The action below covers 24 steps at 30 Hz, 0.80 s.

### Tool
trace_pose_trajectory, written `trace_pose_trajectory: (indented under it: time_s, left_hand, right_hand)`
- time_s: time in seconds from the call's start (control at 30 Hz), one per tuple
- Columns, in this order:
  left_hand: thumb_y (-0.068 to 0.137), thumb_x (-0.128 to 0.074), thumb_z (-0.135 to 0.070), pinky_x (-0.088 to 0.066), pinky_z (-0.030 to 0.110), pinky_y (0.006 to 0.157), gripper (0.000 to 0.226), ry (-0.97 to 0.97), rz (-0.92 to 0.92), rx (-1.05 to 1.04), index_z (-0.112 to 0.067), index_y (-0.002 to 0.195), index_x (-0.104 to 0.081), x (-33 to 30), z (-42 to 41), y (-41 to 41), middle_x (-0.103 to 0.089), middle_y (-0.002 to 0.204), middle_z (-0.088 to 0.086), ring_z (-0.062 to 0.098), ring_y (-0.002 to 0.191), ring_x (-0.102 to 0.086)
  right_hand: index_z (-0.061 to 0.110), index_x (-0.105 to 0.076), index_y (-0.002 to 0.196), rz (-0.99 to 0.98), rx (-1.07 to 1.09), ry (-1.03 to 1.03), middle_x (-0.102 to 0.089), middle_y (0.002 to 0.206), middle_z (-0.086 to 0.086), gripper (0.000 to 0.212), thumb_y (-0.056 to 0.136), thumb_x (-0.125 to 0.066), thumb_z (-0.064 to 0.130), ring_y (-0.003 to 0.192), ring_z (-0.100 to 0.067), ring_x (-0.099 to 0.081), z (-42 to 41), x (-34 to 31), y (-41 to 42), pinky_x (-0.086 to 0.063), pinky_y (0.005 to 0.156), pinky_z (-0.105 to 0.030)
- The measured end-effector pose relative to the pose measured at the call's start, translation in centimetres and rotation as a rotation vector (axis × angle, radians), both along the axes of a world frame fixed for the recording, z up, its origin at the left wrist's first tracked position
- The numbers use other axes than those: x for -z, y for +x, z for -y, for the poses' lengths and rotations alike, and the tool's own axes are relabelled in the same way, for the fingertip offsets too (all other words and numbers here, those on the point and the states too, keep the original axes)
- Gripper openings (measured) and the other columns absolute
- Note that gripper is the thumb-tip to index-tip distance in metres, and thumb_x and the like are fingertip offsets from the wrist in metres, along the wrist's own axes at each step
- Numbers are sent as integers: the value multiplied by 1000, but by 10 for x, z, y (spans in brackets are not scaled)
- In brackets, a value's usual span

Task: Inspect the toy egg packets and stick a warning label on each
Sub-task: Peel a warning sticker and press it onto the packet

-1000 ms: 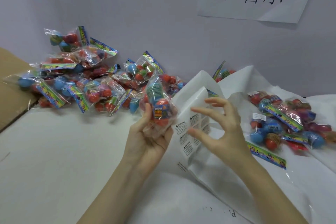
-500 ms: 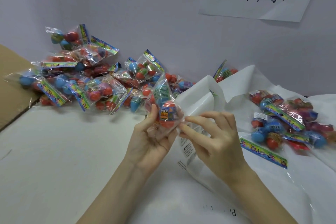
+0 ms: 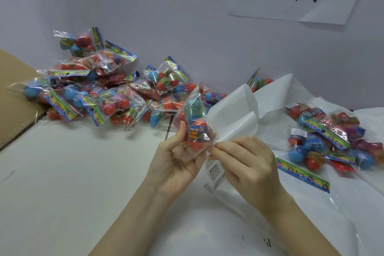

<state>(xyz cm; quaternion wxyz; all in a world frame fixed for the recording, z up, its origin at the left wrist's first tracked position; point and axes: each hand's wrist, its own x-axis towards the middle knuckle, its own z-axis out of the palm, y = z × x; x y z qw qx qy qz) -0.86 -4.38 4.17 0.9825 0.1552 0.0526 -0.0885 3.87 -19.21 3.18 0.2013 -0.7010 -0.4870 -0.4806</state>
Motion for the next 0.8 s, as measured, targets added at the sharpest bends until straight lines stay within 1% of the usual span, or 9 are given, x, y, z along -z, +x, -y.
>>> trace_pose_trajectory:
  time_s: [0.13,0.2,0.3,0.4,0.47,0.57,0.6,0.7,0.8]
  left_hand:
    - [32,-93,-2,-58,35,50,88,-10,-3,7,5,112,-60,0,0,0,-70,93,20,29,75,-72]
    - [31,-93,-3,-58,35,50,86,0,-3,7,6,111,-61,-1,0,0,-70,92,20,29,75,-72]
    - [34,-92,-2,-58,35,52,78,-16,13,21,7,106,-62,-2,0,-1,-70,91,20,29,75,-72]
    - [37,-92,-2,-58,33,56,80,-14,12,1,7,109,-60,-1,0,-1,-68,93,21,29,77,-71]
    - [42,-91,-4,-58,31,59,79,-14,11,-7,6,113,-58,0,1,0,-67,94,21,28,79,-71]
    - [58,-79,-14,-58,29,61,64,21,3,-18,6,114,-56,1,1,1,-68,92,19,26,79,-71]
    - [59,-77,-16,-58,29,62,63,32,1,-19,6,114,-57,1,1,1,-68,91,19,26,79,-71]
    - [52,-86,-9,-58,31,62,69,5,18,-9,9,112,-58,1,1,0,-67,93,21,29,79,-70]
    - [63,-73,-18,-59,31,67,60,50,-2,-59,5,116,-55,3,1,2,-68,93,18,25,82,-70]
  right_hand:
    - [3,-74,72,26,-4,-4,-71,75,-4,13,78,-63,3,58,-21,-57,1,-2,-2,-44,53,-30]
    - [3,-74,72,25,-3,-6,-71,75,-4,13,78,-63,3,61,-20,-56,1,-2,-2,-44,54,-29]
    - [4,-74,73,17,-3,-8,-71,76,-4,14,80,-62,4,63,-19,-55,1,-2,-1,-44,54,-30]
    - [3,-73,71,-22,-2,-3,-70,75,-5,15,80,-61,2,65,-20,-53,-2,0,-1,-43,54,-31]
    - [2,-72,70,-58,-1,0,-70,75,-7,12,77,-62,0,69,-19,-51,-3,1,-1,-43,56,-31]
    - [2,-70,70,-102,-4,-8,-69,75,-8,16,79,-58,-2,71,-20,-51,-4,1,-1,-45,57,-32]
    - [2,-69,69,-110,-2,-11,-68,75,-8,17,80,-57,-2,71,-20,-51,-4,0,-2,-45,57,-33]
    - [3,-67,66,-120,7,-12,-66,72,-8,18,80,-56,-1,72,-19,-49,-4,-2,-2,-45,58,-33]
    - [4,-65,65,-144,5,-26,-66,73,-7,19,82,-56,2,71,-20,-50,-5,-3,-1,-46,57,-33]
